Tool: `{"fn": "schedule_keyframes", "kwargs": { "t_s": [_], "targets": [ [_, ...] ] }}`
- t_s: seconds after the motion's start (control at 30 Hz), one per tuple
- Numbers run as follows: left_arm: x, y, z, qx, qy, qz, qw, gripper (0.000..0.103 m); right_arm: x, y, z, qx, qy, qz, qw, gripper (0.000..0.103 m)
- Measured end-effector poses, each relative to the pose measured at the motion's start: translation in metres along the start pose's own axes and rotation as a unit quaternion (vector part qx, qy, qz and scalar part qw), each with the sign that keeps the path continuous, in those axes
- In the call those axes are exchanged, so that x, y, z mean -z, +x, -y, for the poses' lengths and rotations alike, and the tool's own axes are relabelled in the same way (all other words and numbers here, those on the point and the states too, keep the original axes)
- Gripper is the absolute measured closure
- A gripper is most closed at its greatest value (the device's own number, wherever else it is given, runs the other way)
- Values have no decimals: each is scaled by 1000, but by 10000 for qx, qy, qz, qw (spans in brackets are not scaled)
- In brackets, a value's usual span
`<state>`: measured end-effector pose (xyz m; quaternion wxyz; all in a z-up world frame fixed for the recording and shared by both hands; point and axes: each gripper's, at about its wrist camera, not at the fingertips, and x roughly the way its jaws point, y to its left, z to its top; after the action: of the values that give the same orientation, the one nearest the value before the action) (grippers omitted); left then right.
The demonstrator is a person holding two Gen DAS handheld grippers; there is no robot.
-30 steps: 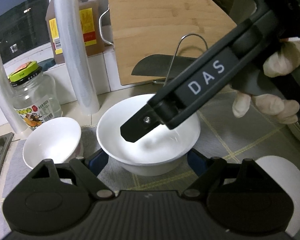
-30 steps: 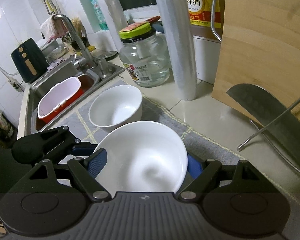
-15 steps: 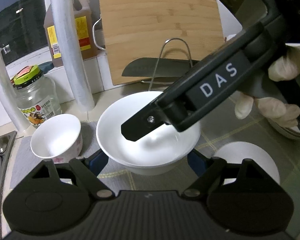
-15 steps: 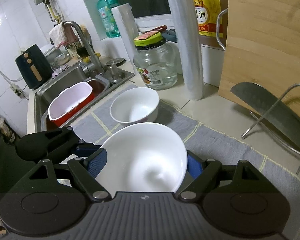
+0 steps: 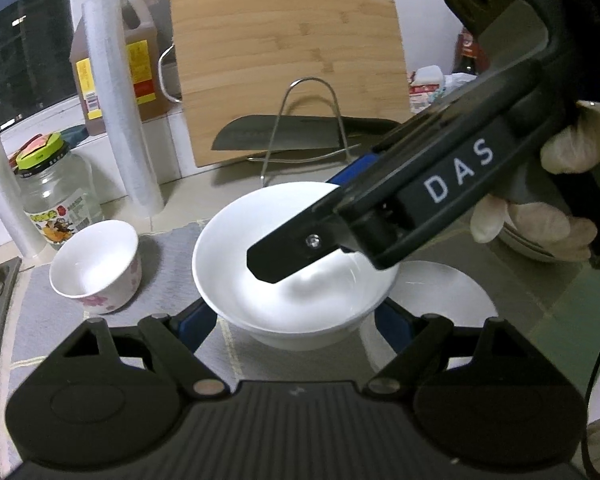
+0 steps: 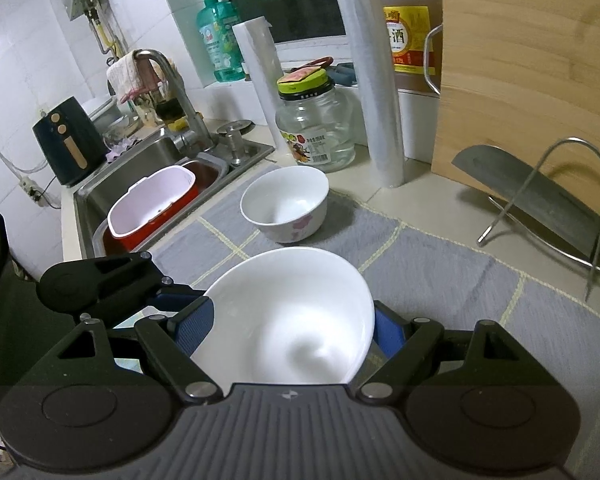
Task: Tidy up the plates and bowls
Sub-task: 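Lift and carry the bowl with the right gripper toward the first bowl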
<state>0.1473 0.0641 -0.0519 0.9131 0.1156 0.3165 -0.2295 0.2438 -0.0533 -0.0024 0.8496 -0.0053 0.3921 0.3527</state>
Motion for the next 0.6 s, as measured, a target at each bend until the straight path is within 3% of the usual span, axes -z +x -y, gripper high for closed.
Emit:
{"fn": "schedule_keyframes", "kwargs": {
  "t_s": [0.6],
  "targets": [
    [5,-4,38,683,376,77,9969,17,43,-46,-1,505,423,85,9978,16]
  ]
}}
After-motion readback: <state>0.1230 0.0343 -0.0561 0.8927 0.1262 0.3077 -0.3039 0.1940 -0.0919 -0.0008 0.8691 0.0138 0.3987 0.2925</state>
